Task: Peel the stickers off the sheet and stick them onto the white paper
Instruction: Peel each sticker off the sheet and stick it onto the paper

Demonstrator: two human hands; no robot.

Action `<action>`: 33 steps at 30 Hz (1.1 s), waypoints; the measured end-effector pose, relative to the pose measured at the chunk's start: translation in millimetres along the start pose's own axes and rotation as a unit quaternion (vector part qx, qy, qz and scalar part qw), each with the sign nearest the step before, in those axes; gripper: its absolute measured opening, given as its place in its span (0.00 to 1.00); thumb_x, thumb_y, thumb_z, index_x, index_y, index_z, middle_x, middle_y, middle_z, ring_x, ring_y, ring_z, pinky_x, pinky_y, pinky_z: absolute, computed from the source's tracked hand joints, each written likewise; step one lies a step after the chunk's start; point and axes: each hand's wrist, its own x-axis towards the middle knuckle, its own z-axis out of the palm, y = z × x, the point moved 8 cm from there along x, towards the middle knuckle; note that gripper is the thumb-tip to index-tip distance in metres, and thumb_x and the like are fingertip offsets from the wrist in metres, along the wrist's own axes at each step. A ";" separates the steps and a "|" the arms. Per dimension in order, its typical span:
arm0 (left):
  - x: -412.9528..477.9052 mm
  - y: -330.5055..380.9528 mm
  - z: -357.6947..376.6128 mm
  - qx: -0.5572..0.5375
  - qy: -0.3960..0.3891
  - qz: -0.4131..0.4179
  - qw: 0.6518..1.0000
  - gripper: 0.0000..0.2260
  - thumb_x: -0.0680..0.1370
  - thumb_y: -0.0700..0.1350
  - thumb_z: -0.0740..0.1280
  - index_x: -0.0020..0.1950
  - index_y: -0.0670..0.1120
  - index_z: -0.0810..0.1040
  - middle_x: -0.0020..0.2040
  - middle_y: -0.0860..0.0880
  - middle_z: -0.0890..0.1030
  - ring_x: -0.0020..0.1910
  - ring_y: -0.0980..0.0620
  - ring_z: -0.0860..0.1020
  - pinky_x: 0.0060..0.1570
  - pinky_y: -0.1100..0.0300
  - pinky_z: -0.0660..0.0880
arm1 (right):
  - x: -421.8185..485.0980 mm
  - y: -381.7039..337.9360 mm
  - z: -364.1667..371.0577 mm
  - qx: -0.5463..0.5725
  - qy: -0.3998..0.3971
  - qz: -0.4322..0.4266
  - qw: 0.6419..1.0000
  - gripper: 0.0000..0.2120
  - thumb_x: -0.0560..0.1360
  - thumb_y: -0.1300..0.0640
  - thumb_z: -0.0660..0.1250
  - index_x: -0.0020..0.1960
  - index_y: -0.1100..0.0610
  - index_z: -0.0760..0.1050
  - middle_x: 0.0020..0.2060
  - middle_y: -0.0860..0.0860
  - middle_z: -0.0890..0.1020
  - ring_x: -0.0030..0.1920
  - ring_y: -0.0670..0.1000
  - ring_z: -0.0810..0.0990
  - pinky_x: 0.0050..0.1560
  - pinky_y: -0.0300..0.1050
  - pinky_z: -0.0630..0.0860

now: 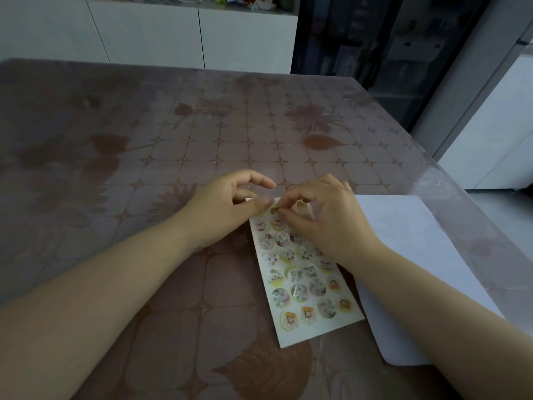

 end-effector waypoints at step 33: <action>-1.0 4.8 2.5 0.071 0.033 0.016 0.997 0.10 0.73 0.43 0.73 0.50 0.56 0.78 0.44 0.58 0.83 0.43 0.61 0.81 0.41 0.67 0.75 | -19.6 127.4 -56.1 0.050 -0.079 0.384 0.919 0.06 0.65 0.55 0.77 0.34 0.51 0.79 0.35 0.47 0.80 0.39 0.48 0.76 0.35 0.39 0.68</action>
